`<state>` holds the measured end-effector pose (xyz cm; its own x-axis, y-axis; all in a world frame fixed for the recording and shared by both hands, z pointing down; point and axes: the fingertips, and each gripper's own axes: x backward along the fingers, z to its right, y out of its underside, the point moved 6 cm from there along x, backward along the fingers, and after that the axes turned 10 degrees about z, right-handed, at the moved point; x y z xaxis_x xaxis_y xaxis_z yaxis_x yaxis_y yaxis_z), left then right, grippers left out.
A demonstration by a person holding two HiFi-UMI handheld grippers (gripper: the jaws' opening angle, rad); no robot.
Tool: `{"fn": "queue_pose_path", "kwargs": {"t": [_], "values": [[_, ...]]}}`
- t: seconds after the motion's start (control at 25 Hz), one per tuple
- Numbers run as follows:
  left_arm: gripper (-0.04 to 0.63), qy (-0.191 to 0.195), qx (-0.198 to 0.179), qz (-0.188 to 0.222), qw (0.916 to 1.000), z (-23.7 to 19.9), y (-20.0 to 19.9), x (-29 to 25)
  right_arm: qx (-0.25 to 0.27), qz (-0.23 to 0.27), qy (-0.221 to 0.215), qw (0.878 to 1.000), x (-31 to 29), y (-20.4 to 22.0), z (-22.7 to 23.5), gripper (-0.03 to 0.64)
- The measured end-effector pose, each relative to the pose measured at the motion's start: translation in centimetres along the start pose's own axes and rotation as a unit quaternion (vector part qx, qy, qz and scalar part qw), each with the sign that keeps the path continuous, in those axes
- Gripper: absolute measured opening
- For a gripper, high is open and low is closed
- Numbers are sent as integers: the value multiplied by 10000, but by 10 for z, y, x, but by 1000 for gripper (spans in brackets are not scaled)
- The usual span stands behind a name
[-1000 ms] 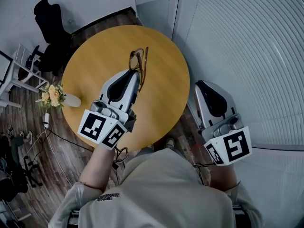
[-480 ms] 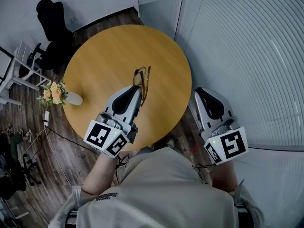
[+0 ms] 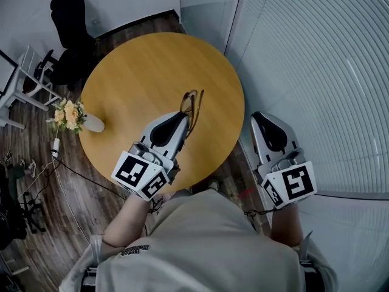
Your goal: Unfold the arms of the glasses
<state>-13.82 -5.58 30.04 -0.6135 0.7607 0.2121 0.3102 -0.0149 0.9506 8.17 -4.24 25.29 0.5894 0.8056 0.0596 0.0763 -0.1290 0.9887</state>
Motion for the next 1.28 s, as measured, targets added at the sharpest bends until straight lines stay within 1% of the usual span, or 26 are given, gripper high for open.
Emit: {"fn": "queue_pose_path", "kwargs": {"t": [0.16, 0.56, 0.72, 0.88, 1.0, 1.08, 1.16, 1.28], "values": [[43, 73, -117, -29, 9999, 1, -1, -2, -19, 70, -153, 9999, -8, -6, -3, 40], [43, 272, -277, -79, 9992, 17, -5, -13, 531, 555, -587, 9953, -39, -49, -7, 40], [43, 306, -376, -69, 9988, 20, -9, -16, 541, 665, -776, 9933, -52, -63, -15, 41], [43, 346, -523, -69, 9980, 24, -8, -18, 534, 587, -1084, 9909, -63, -64, -26, 41], [43, 404, -666, -125, 9969, 26, -4, -19, 548, 410, -1248, 9898, -71, -62, -33, 41], [43, 405, -704, -122, 9966, 28, -3, -22, 561, 250, -1230, 9905, -76, -58, -31, 41], [43, 403, -695, -121, 9967, 28, 0, -25, 541, 117, -1104, 9924, -78, -57, -26, 41], [43, 351, -670, -105, 9971, 26, -1, -25, 500, 191, -1104, 9924, -74, -49, -22, 41]]}}
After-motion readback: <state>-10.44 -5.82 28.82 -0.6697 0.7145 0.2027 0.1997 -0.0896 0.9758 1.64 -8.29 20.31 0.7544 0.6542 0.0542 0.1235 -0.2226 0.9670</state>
